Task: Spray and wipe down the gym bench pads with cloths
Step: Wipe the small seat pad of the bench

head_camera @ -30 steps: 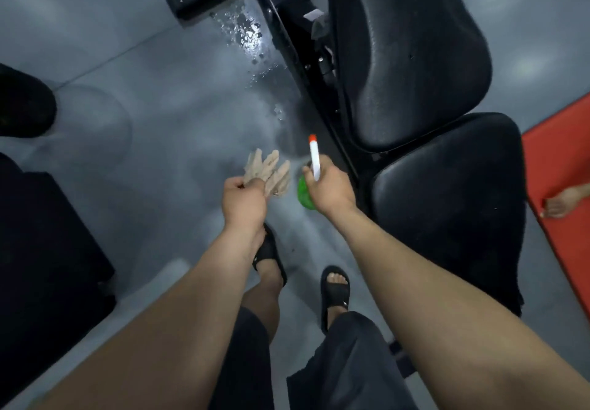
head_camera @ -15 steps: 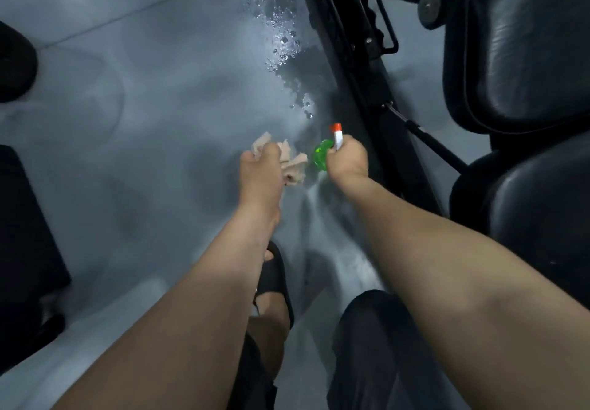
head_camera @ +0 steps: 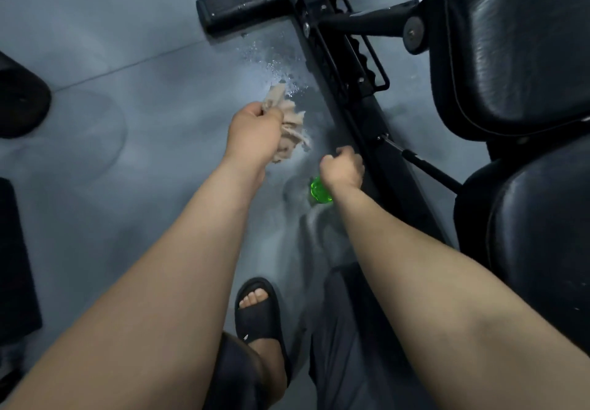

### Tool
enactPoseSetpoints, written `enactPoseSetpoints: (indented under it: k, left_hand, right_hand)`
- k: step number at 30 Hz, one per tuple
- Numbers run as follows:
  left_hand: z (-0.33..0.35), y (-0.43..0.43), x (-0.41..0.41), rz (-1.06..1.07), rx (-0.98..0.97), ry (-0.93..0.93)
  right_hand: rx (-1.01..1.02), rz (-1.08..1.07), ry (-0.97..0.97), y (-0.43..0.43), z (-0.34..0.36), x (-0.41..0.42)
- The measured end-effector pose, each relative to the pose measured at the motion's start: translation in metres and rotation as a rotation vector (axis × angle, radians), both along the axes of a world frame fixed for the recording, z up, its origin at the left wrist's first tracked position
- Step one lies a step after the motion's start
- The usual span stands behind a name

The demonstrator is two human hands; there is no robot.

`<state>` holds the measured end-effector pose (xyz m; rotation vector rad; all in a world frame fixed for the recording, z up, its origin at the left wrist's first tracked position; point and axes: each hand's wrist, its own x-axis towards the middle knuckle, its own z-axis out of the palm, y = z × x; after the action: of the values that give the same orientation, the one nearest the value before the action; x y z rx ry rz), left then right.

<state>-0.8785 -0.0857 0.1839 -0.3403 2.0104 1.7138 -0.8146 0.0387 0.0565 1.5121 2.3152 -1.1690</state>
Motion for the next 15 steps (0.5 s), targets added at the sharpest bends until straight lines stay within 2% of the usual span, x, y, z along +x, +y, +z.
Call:
enactPoseSetpoints:
  k: [3, 6, 9, 15]
  left_hand:
    - [0.017, -0.001, -0.006, -0.011, -0.048, 0.087]
    - [0.024, -0.006, -0.012, -0.047, -0.076, 0.162]
    - [0.027, -0.011, -0.013, -0.096, -0.078, 0.202]
    - [0.028, -0.020, -0.014, -0.072, -0.074, 0.279]
  right_hand:
    - [-0.264, -0.099, 0.420, -0.009, 0.039, -0.015]
    - [-0.482, 0.030, 0.648, -0.015, 0.080, -0.013]
    - [-0.532, 0.174, 0.720, -0.015, 0.103, -0.007]
    - [-0.541, 0.307, 0.733, -0.011, 0.126, 0.000]
